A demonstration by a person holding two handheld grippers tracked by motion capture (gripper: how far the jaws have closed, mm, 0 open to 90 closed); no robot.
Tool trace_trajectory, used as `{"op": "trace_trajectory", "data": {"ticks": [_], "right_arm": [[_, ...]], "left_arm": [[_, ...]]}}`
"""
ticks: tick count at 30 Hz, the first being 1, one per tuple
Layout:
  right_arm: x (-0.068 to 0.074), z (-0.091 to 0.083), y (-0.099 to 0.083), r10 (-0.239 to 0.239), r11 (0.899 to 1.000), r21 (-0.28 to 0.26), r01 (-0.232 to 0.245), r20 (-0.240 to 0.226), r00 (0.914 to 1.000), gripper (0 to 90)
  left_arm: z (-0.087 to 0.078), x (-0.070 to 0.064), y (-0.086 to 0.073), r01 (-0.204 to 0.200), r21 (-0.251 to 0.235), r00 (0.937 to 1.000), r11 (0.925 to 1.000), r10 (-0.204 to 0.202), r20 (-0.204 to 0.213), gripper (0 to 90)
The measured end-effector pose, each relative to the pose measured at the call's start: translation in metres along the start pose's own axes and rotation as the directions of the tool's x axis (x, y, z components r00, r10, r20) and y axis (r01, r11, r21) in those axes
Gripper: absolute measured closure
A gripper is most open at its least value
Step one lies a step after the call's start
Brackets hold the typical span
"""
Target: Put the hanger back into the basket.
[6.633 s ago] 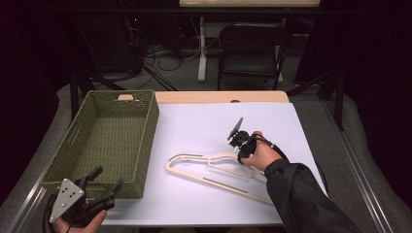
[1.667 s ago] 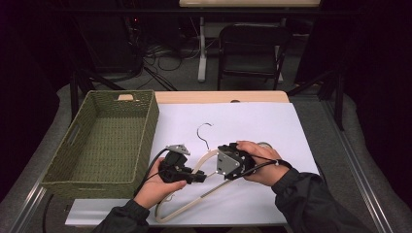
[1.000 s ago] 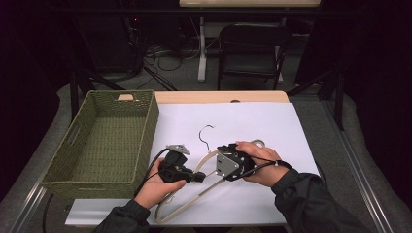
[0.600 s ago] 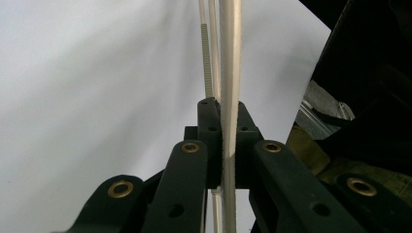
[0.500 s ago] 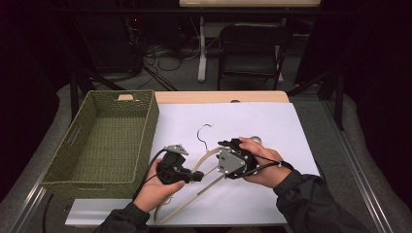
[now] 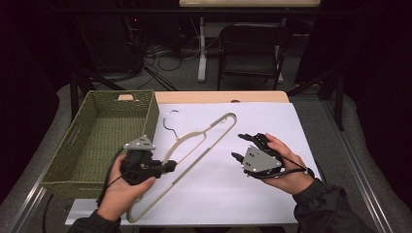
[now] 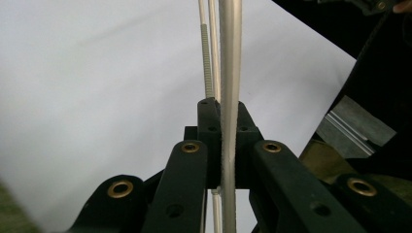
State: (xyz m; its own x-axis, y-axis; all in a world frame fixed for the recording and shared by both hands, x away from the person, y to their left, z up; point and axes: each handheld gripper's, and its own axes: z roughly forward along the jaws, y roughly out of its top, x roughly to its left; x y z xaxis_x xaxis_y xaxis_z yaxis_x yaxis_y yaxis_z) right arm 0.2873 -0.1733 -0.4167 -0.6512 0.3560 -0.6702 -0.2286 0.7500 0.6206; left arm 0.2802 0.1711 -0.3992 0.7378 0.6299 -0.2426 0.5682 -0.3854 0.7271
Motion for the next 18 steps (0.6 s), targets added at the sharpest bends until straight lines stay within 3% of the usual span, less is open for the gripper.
{"op": "trace_trajectory", "data": {"ticks": [4, 9, 13, 18], "right_arm": [[-0.002, -0.004, -0.009, 0.019, 1.0, 0.025, -0.019, 0.014, 0.9997, 42.1], [-0.004, -0.002, -0.017, 0.047, 0.998, 0.049, -0.048, 0.018, 0.9987, 42.1], [-0.003, 0.0, -0.021, 0.054, 0.997, 0.049, -0.054, 0.016, 0.9984, 42.1], [-0.002, 0.001, -0.025, 0.056, 0.996, 0.069, -0.056, 0.015, 0.9983, 42.2]], "left_arm": [[-0.032, 0.007, 0.002, -0.026, -0.038, 0.9982, 0.9989, 0.024, -0.055, 87.3], [-0.062, 0.021, 0.008, -0.059, -0.047, 0.9888, 0.9971, 0.052, -0.14, 87.3], [-0.08, 0.039, 0.011, -0.066, -0.064, 0.9812, 0.9957, 0.053, -0.185, 87.3], [-0.09, 0.061, 0.011, -0.065, -0.064, 0.9707, 0.9958, 0.048, -0.236, 87.3]]}}
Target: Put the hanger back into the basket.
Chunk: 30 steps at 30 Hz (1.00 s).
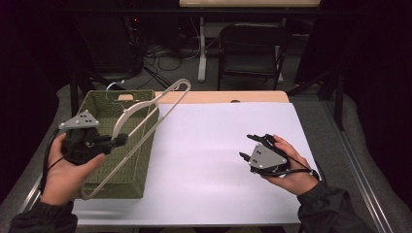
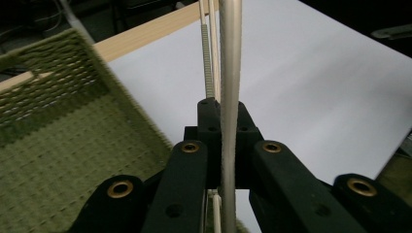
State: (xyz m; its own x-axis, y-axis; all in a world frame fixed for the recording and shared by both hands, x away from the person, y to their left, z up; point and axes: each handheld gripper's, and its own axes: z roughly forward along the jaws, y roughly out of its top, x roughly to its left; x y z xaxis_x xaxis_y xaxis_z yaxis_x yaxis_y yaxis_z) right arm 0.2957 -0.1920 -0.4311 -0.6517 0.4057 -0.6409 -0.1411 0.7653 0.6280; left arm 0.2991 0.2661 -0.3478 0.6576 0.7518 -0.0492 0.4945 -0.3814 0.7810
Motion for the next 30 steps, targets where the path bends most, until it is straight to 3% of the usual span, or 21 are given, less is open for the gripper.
{"op": "trace_trajectory", "data": {"ticks": [9, 23, 30], "right_arm": [[0.001, 0.001, -0.004, 0.014, 1.0, 0.011, -0.014, 0.002, 0.9999, 42.0], [0.001, 0.002, -0.011, 0.043, 0.999, 0.029, -0.043, -0.002, 0.9991, 41.3], [0.0, 0.002, -0.012, 0.046, 0.999, 0.03, -0.046, 0.001, 0.999, 41.3]], "left_arm": [[0.005, 0.031, -0.004, -0.008, 0.037, 0.9978, 0.9993, 0.011, -0.066, 87.3], [0.009, 0.067, -0.011, -0.021, 0.051, 0.9959, 0.9985, 0.025, -0.087, 87.3], [0.007, 0.088, -0.016, -0.02, 0.026, 0.9962, 0.9995, 0.022, -0.084, 87.3]]}}
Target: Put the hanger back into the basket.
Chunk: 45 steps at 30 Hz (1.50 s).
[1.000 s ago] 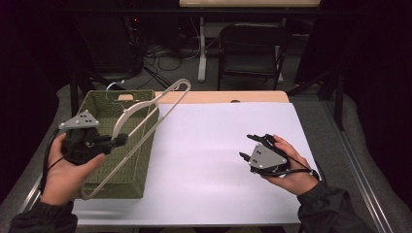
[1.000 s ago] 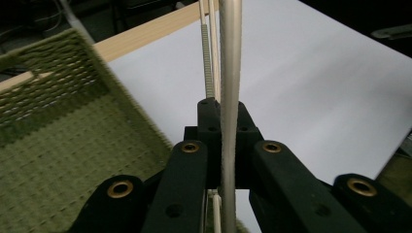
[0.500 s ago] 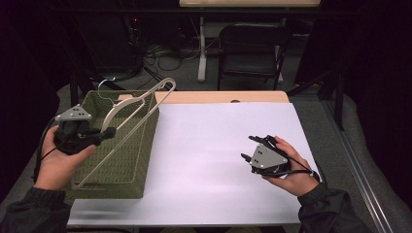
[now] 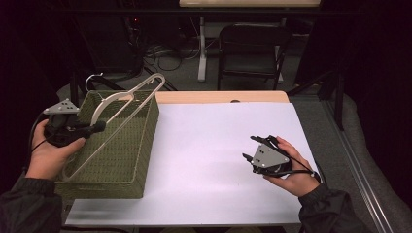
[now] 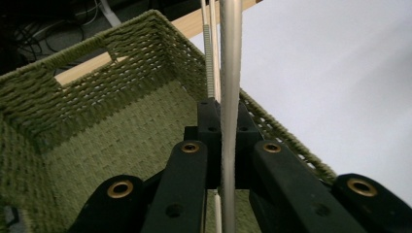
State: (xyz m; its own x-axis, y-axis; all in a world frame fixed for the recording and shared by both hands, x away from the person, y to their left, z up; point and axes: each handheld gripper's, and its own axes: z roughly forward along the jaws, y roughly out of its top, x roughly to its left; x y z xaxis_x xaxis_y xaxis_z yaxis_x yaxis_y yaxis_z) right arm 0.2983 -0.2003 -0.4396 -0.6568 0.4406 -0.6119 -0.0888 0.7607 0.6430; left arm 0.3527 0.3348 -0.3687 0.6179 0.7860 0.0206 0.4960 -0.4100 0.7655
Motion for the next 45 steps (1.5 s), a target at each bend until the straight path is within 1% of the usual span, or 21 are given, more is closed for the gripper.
{"op": "trace_trajectory", "data": {"ticks": [2, 5, 6, 9, 10, 11, 12, 13, 14, 16, 20, 22, 24, 26, 30, 35, 39, 41, 42, 43, 45], "right_arm": [[0.0, 0.0, -0.001, 0.001, 1.0, 0.002, -0.001, 0.005, 1.0, 41.3], [0.001, 0.0, -0.002, 0.004, 1.0, 0.007, -0.004, 0.006, 1.0, 41.3], [0.001, 0.0, -0.003, 0.006, 1.0, 0.002, -0.006, 0.009, 0.9999, 41.3], [0.001, 0.0, -0.005, 0.011, 1.0, 0.003, -0.011, 0.01, 0.9999, 41.3], [0.002, -0.001, -0.006, 0.017, 1.0, 0.015, -0.017, 0.011, 0.9998, 41.3], [0.001, -0.001, -0.006, 0.012, 1.0, 0.013, -0.012, 0.013, 0.9998, 41.3], [0.001, 0.0, -0.007, 0.018, 1.0, 0.0, -0.018, 0.015, 0.9997, 41.3], [0.001, 0.001, -0.007, 0.025, 1.0, -0.001, -0.025, 0.017, 0.9995, 41.3], [0.0, 0.0, -0.007, 0.021, 1.0, 0.009, -0.021, 0.018, 0.9996, 41.3], [0.0, 0.0, -0.007, 0.021, 1.0, 0.004, -0.021, 0.018, 0.9996, 41.3], [0.001, 0.0, -0.007, 0.013, 1.0, 0.012, -0.013, 0.019, 0.9997, 41.3], [0.001, 0.001, -0.007, 0.015, 1.0, 0.014, -0.015, 0.017, 0.9997, 41.3], [0.002, 0.002, -0.008, 0.016, 1.0, 0.014, -0.017, 0.017, 0.9997, 41.3], [0.002, 0.002, -0.008, 0.012, 1.0, 0.018, -0.012, 0.016, 0.9998, 41.3], [0.003, 0.002, -0.009, 0.014, 1.0, 0.022, -0.014, 0.015, 0.9998, 41.3], [0.003, 0.001, -0.011, 0.019, 1.0, 0.021, -0.019, 0.018, 0.9997, 41.3], [0.004, 0.0, -0.013, 0.022, 0.999, 0.024, -0.022, 0.022, 0.9995, 41.3], [0.004, -0.001, -0.014, 0.029, 0.999, 0.018, -0.03, 0.021, 0.9994, 41.3], [0.004, -0.001, -0.015, 0.033, 0.999, 0.015, -0.033, 0.022, 0.9992, 41.3], [0.004, -0.002, -0.015, 0.032, 0.999, 0.019, -0.032, 0.022, 0.9992, 41.3], [0.004, -0.003, -0.016, 0.035, 0.999, 0.012, -0.035, 0.027, 0.999, 41.3]], "left_arm": [[0.0, 0.007, -0.002, -0.004, -0.001, 1.0, 1.0, 0.004, -0.006, 87.3], [0.002, 0.016, -0.008, -0.002, -0.006, 1.0, 1.0, 0.002, 0.008, 87.3], [0.002, 0.018, -0.009, -0.009, -0.005, 0.9999, 0.9999, 0.009, 0.01, 87.3], [0.004, 0.023, -0.013, -0.02, 0.005, 0.9998, 0.9998, 0.02, 0.001, 87.3], [0.003, 0.024, -0.014, -0.022, 0.004, 0.9998, 0.9997, 0.022, -0.001, 87.2], [0.004, 0.027, -0.015, -0.027, -0.003, 0.9996, 0.9996, 0.027, -0.007, 87.2], [0.004, 0.029, -0.015, -0.021, -0.002, 0.9998, 0.9998, 0.021, -0.007, 87.3], [0.004, 0.032, -0.016, -0.023, 0.002, 0.9996, 0.9997, 0.023, -0.013, 87.3], [0.004, 0.033, -0.017, -0.023, 0.005, 0.9995, 0.9997, 0.024, -0.019, 87.3], [0.006, 0.038, -0.02, -0.026, 0.016, 0.9989, 0.9995, 0.027, -0.038, 87.2], [0.008, 0.044, -0.028, -0.031, 0.047, 0.9977, 0.9984, 0.033, -0.059, 87.2], [0.011, 0.045, -0.033, -0.024, 0.067, 0.9964, 0.9975, 0.03, -0.08, 87.2], [0.013, 0.047, -0.037, -0.021, 0.078, 0.9964, 0.9967, 0.027, -0.081, 87.2], [0.016, 0.048, -0.041, -0.021, 0.095, 0.9965, 0.9953, 0.028, -0.078, 87.2], [0.023, 0.046, -0.045, -0.045, 0.118, 0.9965, 0.9919, 0.053, -0.065, 87.2], [0.033, 0.043, -0.051, -0.059, 0.129, 0.9955, 0.9899, 0.068, -0.066, 87.2], [0.041, 0.036, -0.059, -0.098, 0.166, 0.9911, 0.9813, 0.111, -0.073, 87.0], [0.043, 0.034, -0.062, -0.098, 0.188, 0.9913, 0.9772, 0.112, -0.069, 86.7], [0.044, 0.032, -0.064, -0.098, 0.184, 0.9914, 0.9781, 0.112, -0.068, 85.2], [0.044, 0.03, -0.065, -0.1, 0.166, 0.9912, 0.981, 0.113, -0.069, 82.1], [0.041, 0.026, -0.064, -0.112, 0.13, 0.9904, 0.9851, 0.121, -0.066, 69.6]]}}
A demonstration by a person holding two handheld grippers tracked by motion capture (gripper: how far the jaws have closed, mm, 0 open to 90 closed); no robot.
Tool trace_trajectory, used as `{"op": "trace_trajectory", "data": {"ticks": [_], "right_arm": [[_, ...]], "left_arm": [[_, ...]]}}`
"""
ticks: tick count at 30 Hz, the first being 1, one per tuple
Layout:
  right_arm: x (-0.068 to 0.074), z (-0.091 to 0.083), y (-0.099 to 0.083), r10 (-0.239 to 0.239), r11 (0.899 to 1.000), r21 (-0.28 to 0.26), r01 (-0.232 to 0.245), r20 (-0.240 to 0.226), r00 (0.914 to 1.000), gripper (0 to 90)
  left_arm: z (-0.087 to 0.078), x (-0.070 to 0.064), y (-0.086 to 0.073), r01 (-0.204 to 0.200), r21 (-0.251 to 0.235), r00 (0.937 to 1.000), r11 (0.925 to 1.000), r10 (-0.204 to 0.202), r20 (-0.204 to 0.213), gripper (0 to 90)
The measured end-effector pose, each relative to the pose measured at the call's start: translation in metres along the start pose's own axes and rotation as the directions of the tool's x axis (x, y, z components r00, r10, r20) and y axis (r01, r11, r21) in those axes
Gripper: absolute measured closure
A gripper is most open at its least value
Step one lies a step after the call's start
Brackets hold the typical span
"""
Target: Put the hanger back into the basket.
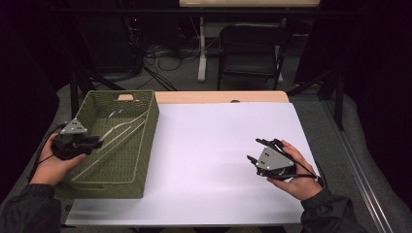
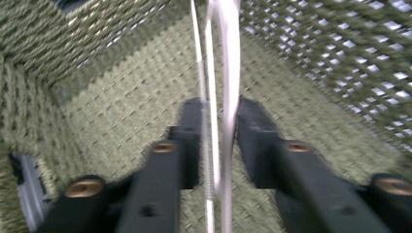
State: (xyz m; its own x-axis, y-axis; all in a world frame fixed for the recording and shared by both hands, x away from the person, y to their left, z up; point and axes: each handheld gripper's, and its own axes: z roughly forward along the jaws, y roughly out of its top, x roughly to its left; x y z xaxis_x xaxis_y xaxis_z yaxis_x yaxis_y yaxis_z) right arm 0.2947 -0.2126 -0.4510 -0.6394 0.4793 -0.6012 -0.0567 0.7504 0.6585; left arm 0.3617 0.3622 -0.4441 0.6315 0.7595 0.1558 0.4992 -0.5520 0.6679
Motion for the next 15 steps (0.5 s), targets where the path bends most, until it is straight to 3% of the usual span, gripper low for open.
{"op": "trace_trajectory", "data": {"ticks": [2, 5, 8, 10, 15], "right_arm": [[0.0, -0.002, -0.001, 0.006, 1.0, 0.004, -0.006, 0.002, 1.0, 41.3], [0.001, -0.004, -0.002, 0.009, 1.0, -0.003, -0.009, 0.004, 1.0, 41.2], [0.004, -0.007, -0.002, 0.007, 1.0, -0.002, -0.007, 0.009, 0.9999, 41.0], [0.005, -0.008, -0.003, 0.008, 1.0, -0.01, -0.008, 0.007, 0.9999, 40.9], [0.008, -0.011, -0.008, 0.02, 1.0, 0.0, -0.02, 0.01, 0.9997, 40.2]], "left_arm": [[-0.006, -0.005, 0.001, -0.004, -0.051, 1.0, 0.9987, 0.004, 0.007, 61.0], [-0.013, -0.01, 0.002, -0.009, -0.075, 0.9998, 0.9972, 0.008, -0.016, 50.6], [-0.025, -0.019, 0.002, 0.006, -0.11, 0.9996, 0.9939, -0.009, -0.028, 48.1], [-0.034, -0.027, 0.001, 0.038, -0.134, 0.9992, 0.9903, -0.04, -0.01, 45.2], [-0.051, -0.055, -0.004, 0.051, -0.201, 0.9978, 0.9782, -0.058, -0.031, 40.9]]}}
